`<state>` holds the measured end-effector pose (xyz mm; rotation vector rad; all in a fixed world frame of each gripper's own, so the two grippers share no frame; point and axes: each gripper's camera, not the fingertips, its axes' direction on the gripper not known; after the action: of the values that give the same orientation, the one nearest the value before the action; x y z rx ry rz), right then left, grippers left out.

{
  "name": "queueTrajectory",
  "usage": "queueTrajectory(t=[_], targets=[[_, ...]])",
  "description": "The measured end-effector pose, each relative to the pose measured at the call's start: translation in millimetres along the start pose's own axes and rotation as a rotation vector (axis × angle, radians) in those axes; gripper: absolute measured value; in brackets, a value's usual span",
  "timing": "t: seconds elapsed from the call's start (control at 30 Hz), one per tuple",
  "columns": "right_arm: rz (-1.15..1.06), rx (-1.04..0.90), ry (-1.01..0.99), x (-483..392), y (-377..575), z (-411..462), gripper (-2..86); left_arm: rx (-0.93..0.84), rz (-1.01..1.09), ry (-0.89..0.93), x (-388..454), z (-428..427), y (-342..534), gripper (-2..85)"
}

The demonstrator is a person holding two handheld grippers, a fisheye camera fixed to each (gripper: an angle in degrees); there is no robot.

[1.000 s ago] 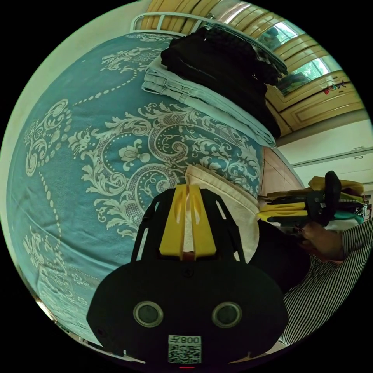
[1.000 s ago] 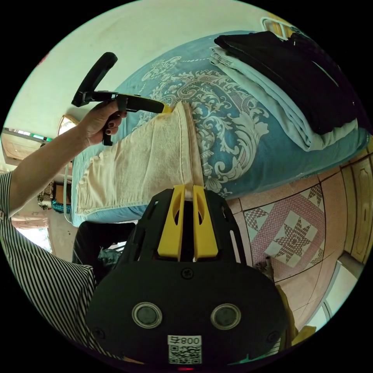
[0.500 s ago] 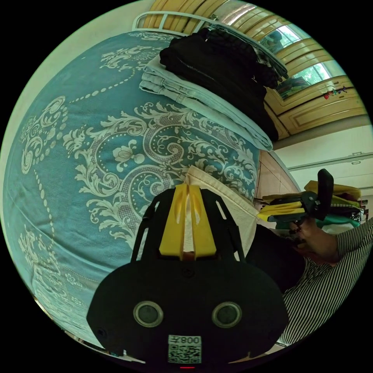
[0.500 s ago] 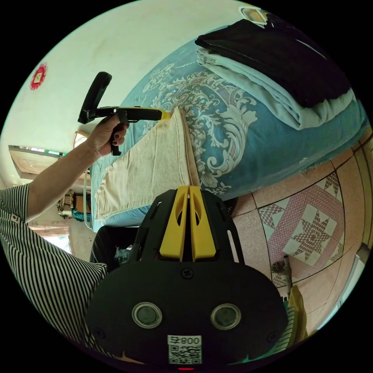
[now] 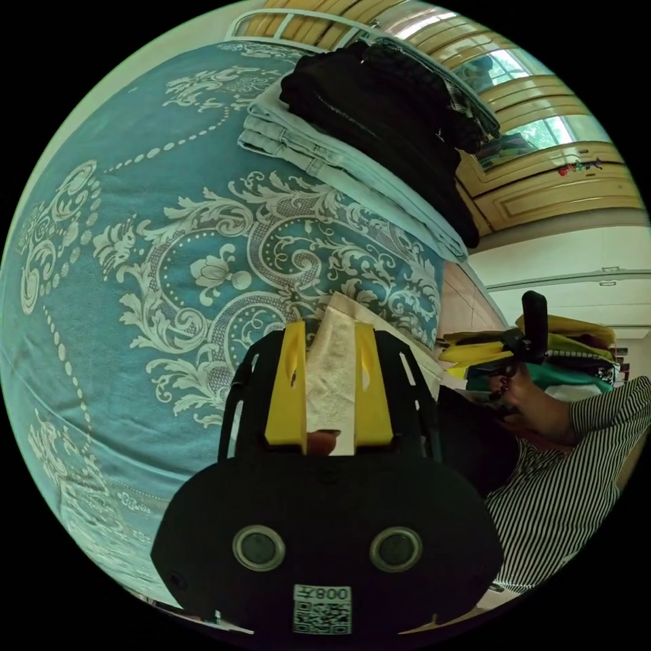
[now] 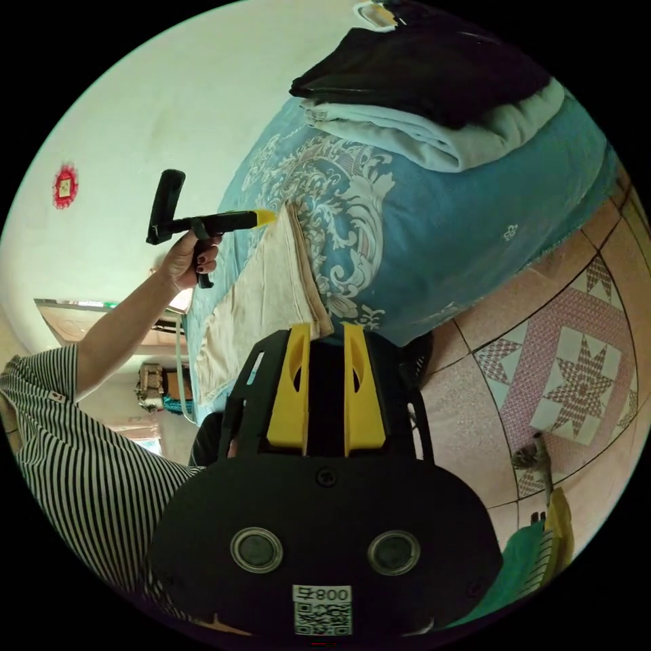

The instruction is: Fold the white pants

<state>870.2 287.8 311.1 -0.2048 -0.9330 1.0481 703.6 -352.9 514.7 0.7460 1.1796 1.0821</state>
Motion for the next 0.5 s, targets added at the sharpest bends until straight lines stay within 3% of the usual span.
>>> queueTrajectory(t=[0.2, 0.5], targets=[[0.036, -0.018, -0.066, 9, -9, 23, 8.6, -0.059, 0.109, -0.130, 26, 1, -27, 7.8], [0.073, -0.028, -0.096, 16, -13, 41, 7.8, -0.113, 0.103, -0.024, 31, -27, -76, 3.7]])
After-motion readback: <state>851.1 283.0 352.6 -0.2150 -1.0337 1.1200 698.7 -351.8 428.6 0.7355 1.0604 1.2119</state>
